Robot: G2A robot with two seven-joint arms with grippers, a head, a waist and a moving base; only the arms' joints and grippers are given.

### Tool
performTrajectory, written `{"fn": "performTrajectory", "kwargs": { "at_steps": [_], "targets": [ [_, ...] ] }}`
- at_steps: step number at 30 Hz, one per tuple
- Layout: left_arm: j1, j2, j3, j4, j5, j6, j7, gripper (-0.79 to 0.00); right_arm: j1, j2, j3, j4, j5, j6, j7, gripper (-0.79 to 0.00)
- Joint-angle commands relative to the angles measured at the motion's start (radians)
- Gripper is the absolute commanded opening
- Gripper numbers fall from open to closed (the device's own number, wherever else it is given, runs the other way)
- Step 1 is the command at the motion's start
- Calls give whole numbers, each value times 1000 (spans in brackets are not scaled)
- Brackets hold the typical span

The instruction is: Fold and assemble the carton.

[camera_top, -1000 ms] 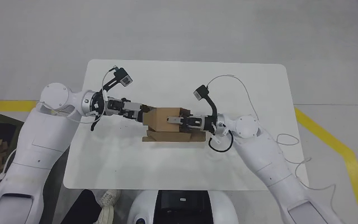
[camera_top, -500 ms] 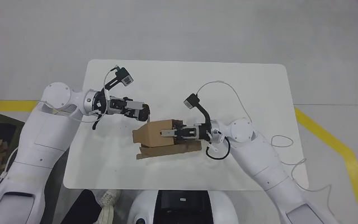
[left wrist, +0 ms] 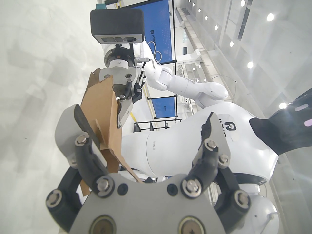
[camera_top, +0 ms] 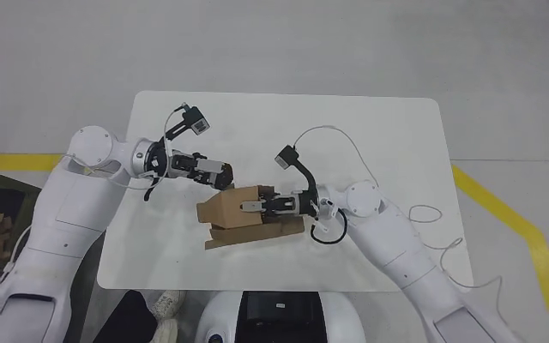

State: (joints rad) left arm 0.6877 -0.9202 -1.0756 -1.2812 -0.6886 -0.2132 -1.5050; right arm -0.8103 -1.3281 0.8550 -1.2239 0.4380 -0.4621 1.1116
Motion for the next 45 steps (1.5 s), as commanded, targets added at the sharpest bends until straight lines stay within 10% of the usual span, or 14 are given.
{"fn": "performTrajectory", "kwargs": {
  "at_steps": [1, 45],
  "targets": [
    [1, 2, -14, 9, 2, -5, 13, 0, 2, 1, 11, 4, 6, -8, -6, -785],
    [47, -6, -10, -114, 15, 12, -26, 0, -80, 21, 164, -111, -88, 35, -328, -785]
  ]
}}
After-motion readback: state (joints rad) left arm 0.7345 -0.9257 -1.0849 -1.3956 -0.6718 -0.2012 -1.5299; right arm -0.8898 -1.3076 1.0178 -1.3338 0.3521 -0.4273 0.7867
